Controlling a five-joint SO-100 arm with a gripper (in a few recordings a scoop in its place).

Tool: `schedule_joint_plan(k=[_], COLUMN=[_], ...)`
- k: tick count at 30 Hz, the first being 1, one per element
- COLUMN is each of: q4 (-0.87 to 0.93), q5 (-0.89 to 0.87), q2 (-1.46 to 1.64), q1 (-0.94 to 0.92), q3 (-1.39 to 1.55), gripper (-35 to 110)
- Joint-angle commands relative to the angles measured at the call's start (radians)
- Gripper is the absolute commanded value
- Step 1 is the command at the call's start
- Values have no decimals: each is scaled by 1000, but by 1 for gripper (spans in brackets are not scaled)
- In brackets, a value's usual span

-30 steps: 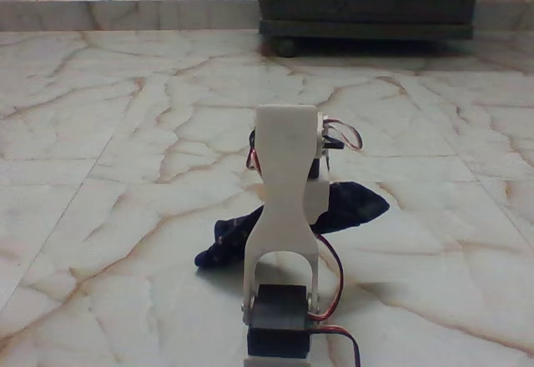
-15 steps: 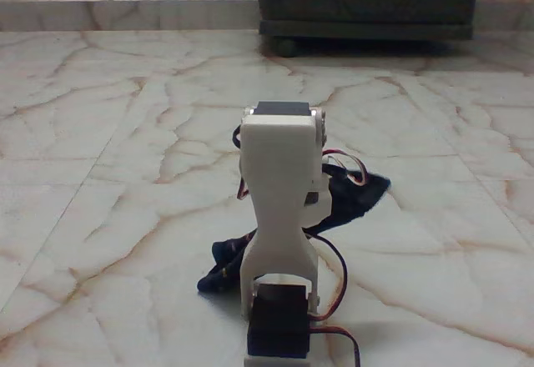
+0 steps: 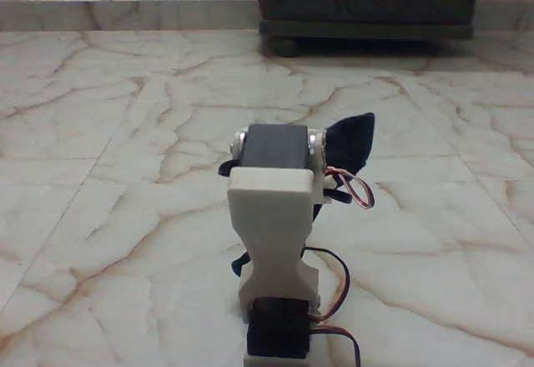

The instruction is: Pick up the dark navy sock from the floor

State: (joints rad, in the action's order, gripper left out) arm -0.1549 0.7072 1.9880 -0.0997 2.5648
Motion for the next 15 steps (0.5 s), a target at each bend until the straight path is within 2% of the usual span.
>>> schedule_joint_plan(k=[1, 7, 15], q4=[-25, -25, -138], q5=[38, 101, 210], q2=[114, 382, 465], q1=[-11, 11, 28], q3=[78, 291, 442], gripper=[0, 0, 0])
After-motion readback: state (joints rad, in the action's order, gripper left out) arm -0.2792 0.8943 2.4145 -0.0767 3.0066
